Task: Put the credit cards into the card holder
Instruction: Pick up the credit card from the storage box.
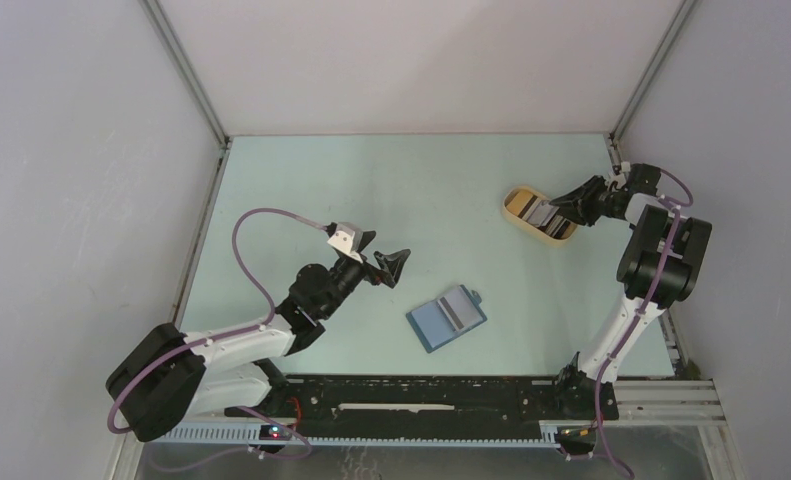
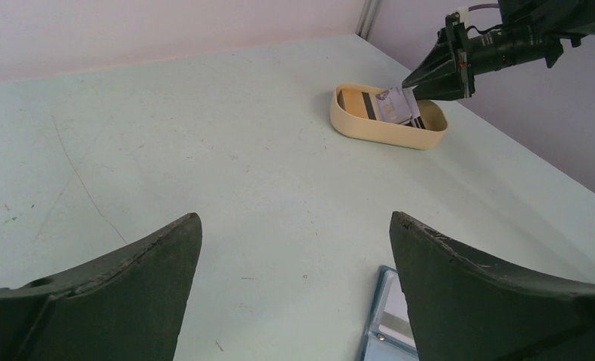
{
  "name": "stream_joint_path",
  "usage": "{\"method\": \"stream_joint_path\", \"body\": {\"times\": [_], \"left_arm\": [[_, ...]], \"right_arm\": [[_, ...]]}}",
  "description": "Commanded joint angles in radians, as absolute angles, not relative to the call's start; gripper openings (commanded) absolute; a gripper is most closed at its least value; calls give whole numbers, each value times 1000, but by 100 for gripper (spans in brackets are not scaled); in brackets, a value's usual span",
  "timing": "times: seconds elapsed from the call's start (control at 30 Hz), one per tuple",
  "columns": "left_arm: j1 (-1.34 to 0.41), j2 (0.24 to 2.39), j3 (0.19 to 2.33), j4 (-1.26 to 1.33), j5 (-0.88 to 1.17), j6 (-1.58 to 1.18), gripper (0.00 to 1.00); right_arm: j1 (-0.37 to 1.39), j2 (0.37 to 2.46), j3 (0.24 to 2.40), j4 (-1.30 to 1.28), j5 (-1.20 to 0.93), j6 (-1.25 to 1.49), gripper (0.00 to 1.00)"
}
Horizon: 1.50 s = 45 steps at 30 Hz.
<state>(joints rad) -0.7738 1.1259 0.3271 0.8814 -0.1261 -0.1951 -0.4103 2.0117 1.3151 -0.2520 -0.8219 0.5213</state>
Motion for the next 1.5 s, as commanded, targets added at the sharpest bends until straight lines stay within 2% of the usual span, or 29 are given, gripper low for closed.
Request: {"method": "stream_joint_path", "body": {"times": [0.0,0.17,0.33,0.53,0.83,1.47], "left_arm": [[-772,1130,335,923,-118,-204,100],[-773,1131,334,923,-118,-204,100],[-773,1131,335,923,-117,-204,100],[-772,1131,334,923,-117,-204,100],[-772,1130,333,923,-116,-203,100],[-772,1122,328,923,-117,-203,100]], "right_arm": [[-417,1995,1305,-260,-841,501,38],[-419,2003,1306,-267,-833,497,31],[-421,2008,1306,-282,-822,490,17],[-427,2010,1306,-298,-818,477,14],[-460,2021,1305,-326,-846,427,2],[-474,1884,1279,-440,-794,222,0]]}}
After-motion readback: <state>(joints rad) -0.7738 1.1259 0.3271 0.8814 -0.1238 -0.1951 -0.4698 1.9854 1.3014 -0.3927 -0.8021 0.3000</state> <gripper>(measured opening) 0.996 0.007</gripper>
